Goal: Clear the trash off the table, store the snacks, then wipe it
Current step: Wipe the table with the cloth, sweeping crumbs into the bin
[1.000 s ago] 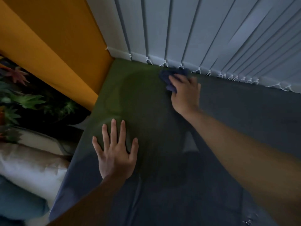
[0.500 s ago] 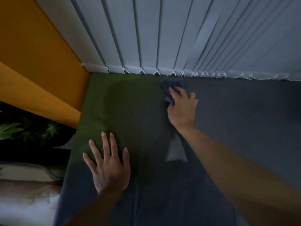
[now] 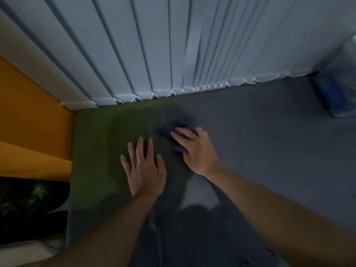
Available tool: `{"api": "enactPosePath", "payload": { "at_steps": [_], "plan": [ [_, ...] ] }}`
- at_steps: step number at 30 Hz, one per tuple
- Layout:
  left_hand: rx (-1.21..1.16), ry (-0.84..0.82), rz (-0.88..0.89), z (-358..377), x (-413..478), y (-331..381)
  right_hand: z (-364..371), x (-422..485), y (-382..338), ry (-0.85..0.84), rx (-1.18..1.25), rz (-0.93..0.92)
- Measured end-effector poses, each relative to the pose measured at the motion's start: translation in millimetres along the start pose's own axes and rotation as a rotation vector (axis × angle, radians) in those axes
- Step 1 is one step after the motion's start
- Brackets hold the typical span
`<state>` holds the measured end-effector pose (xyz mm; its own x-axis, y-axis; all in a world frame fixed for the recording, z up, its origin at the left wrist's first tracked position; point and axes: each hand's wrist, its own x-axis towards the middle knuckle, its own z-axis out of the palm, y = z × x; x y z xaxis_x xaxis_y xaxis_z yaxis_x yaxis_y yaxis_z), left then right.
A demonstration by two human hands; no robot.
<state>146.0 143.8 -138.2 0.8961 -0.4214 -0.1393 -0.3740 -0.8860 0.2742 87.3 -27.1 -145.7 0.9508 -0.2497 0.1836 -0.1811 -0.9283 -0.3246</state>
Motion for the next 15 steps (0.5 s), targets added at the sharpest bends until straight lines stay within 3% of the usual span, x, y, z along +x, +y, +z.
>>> {"api": "enactPosePath", "payload": {
  "at_steps": [2, 3, 6, 8, 10, 13, 15],
  "plan": [
    [-0.016, -0.024, 0.037, 8, 20, 24, -10, -3, 25, -0.038, -0.095, -0.074],
    [-0.019, -0.034, 0.047, 12, 26, 34, -15, 0, 38, -0.016, -0.145, 0.019],
    [0.068, -0.027, 0.023, 25, 31, 52, -23, 7, 68, 0.115, -0.161, 0.563],
    [0.146, 0.004, 0.027, 32, 30, 53, -24, 12, 61, 0.175, -0.085, 0.752],
    [0.176, 0.019, 0.028, 35, 31, 53, -17, 11, 44, 0.156, -0.09, 0.591],
    [0.191, 0.021, 0.021, 37, 32, 54, -17, 0, 41, 0.004, -0.074, 0.138],
    [0.197, 0.025, 0.027, 38, 32, 54, -25, 7, 68, -0.016, -0.151, 0.108]
  ]
}}
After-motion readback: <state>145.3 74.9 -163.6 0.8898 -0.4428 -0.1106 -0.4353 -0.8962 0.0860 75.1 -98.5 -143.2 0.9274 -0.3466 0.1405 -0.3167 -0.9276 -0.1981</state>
